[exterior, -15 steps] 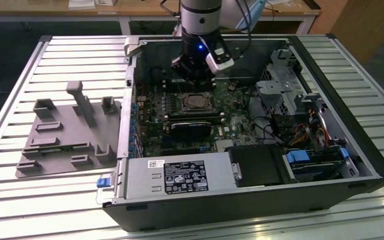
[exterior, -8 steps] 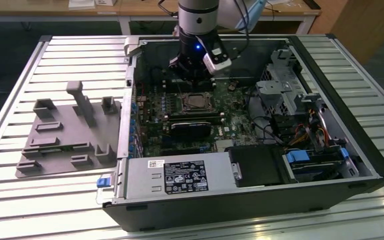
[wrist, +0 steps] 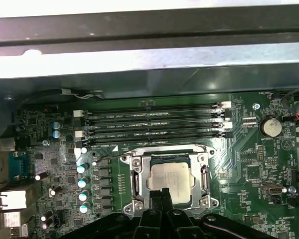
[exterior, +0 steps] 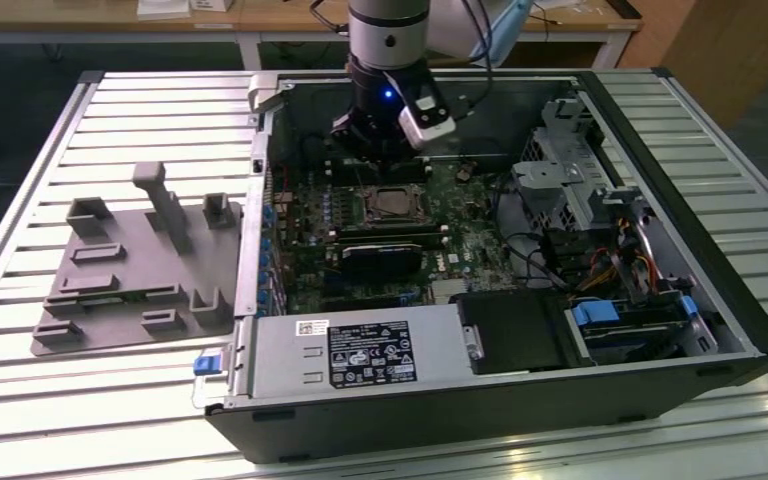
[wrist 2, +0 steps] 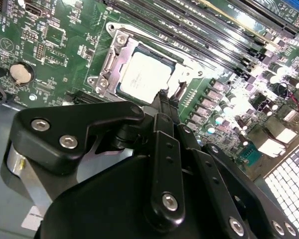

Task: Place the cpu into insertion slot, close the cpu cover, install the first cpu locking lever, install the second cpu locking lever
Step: 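Install the first cpu locking lever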

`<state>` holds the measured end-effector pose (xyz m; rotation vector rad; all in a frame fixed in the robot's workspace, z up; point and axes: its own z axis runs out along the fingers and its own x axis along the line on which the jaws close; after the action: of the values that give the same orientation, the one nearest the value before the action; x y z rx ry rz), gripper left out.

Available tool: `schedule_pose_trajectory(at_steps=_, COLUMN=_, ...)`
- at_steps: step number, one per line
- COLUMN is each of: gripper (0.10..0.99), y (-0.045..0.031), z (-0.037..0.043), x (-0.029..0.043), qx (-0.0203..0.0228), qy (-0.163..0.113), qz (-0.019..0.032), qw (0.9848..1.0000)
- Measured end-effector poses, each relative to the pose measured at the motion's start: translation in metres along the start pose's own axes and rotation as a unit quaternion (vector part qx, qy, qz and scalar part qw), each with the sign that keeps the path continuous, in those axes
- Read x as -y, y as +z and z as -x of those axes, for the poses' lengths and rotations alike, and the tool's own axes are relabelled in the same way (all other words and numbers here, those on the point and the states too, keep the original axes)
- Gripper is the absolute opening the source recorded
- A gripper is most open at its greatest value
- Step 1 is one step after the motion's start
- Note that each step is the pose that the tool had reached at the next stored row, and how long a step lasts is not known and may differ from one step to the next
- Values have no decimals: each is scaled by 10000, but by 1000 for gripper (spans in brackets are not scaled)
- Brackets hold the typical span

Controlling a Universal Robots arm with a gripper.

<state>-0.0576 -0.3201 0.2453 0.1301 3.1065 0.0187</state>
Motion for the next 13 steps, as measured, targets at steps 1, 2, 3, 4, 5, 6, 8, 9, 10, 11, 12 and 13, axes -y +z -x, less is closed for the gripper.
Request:
schedule_pose_trajectory(at_steps=1, gripper=102, y=0, z=-11, x=1, qx=0, qy=0, qz=0, qw=10000)
schedule_pose_trajectory(at_steps=2, gripper=102, y=-1, z=-23, x=2, qx=0, qy=0, qz=0, qw=10000)
schedule_pose_trajectory(at_steps=3, gripper=102, y=-2, z=-35, x=3, qx=0, qy=0, qz=0, qw=10000)
schedule_pose_trajectory(at_steps=4, gripper=102, y=-2, z=-48, x=4, qx=0, qy=0, qz=0, qw=10000)
schedule_pose_trajectory(at_steps=5, gripper=102, y=-2, z=-61, x=5, qx=0, qy=0, qz=0, qw=10000)
schedule_pose_trajectory(at_steps=6, gripper=102, y=-3, z=-74, x=6, qx=0, qy=1, qz=0, qw=10000)
schedule_pose_trajectory(at_steps=8, gripper=102, y=-3, z=-102, x=8, qx=0, qy=0, qz=0, qw=10000)
schedule_pose_trajectory(at_steps=9, gripper=102, y=-4, z=-116, x=10, qx=0, qy=0, qz=0, qw=10000)
schedule_pose_trajectory(at_steps=10, gripper=102, y=-5, z=-132, x=11, qx=0, qy=0, qz=0, qw=10000)
schedule_pose_trajectory(at_steps=11, gripper=102, y=-5, z=-161, x=13, qx=0, qy=0, qz=0, qw=10000)
schedule_pose_trajectory(at_steps=12, gripper=102, y=-6, z=-175, x=14, qx=0, qy=0, qz=0, qw=10000)
schedule_pose_trajectory(at_steps=13, gripper=102, y=-6, z=-188, x=16, qx=0, qy=1, qz=0, qw=10000)
